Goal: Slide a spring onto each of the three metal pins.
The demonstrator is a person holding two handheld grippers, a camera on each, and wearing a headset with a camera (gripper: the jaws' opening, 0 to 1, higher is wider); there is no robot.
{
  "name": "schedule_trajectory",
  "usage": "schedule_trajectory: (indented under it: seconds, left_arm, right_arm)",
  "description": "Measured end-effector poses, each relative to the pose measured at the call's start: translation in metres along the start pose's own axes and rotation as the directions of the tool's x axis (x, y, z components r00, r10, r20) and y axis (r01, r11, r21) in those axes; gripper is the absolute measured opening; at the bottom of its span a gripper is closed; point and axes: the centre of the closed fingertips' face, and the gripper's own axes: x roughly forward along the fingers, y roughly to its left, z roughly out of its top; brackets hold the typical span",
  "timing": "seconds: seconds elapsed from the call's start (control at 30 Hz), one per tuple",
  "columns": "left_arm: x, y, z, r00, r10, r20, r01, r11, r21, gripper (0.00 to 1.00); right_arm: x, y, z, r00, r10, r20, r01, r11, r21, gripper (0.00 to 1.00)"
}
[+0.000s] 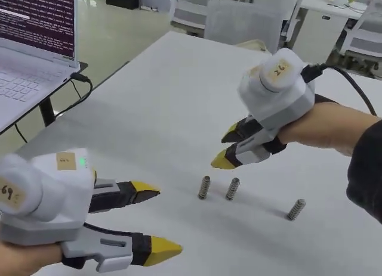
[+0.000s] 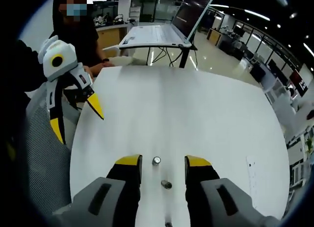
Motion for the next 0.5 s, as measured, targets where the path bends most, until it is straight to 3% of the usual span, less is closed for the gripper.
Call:
schedule_trajectory:
  seconds: [0.23,0.5]
  left_arm:
    - [0.002,0.002,0.012,0.9999,0.007,0.014,-0.007,1.000,0.011,0.52]
    - [0.009,-0.002,0.031,0.9990,0.002,0.044,-0.003,1.000,0.029,0.52]
  right_arm:
    - [-0.028,-0.004,0.001,0.9950,-0.056,0.082,0.052,0.998,0.047,0.35]
    - [-0.068,-0.007,0.005,0.9695,-0.140,0.201,0.122,0.987,0.101,0.38]
